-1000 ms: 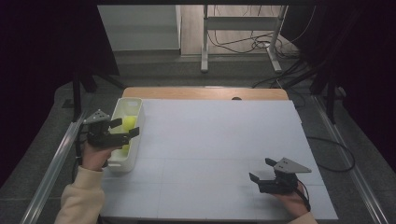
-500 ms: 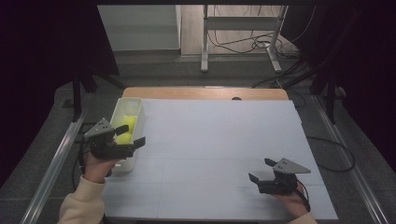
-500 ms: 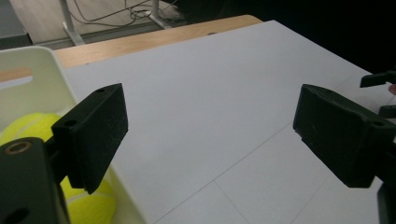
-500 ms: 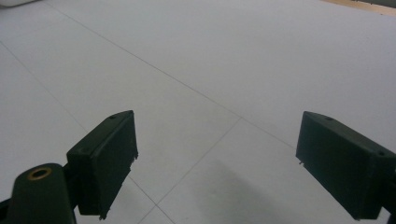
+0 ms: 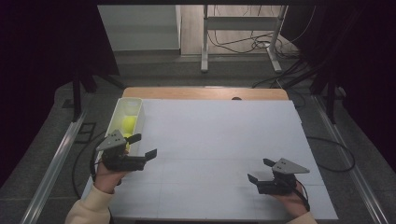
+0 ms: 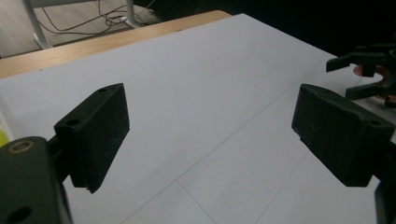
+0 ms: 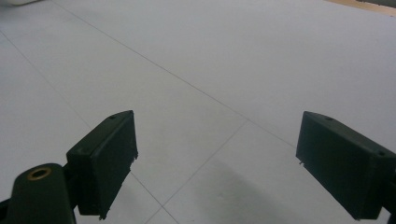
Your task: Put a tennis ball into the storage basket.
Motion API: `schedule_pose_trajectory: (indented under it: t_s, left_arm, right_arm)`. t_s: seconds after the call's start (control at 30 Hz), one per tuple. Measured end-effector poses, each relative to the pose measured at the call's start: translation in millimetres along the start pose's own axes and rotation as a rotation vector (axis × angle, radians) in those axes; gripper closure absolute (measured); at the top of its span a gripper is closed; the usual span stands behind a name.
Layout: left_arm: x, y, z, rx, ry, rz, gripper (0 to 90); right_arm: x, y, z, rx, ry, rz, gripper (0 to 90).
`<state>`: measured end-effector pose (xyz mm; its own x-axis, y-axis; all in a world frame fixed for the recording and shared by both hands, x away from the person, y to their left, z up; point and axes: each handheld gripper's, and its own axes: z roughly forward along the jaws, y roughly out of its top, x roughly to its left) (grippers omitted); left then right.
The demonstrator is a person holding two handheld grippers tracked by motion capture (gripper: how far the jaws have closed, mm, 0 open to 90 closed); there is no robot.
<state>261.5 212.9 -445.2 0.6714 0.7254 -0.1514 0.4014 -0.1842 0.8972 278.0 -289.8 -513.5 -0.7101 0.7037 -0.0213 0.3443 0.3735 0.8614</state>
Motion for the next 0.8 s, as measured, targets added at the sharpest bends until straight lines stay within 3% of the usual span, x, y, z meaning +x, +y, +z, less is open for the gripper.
schedule_pose_trajectory:
  t_s: [0.37, 0.5, 0.67, 0.8]
  left_arm:
    - [-11.9, -25.0, 1.6, 0.026, -0.028, 0.014, 12.4]
    - [-15.5, -36.9, -0.5, 0.005, -0.016, 0.024, 13.7]
    - [-17.0, -49.8, 0.5, 0.030, -0.011, 0.033, 13.6]
    - [-17.8, -62.3, 8.8, 0.079, -0.018, 0.039, 13.6]
  right_arm:
    - [4.5, 0.3, -0.8, -0.010, 0.033, 0.011, 12.6]
    - [6.5, 0.4, -1.9, -0.016, 0.053, 0.022, 12.6]
    - [9.0, 0.6, -2.2, -0.019, 0.067, 0.021, 12.5]
    - [9.8, 0.1, -0.9, -0.014, 0.075, 0.022, 12.5]
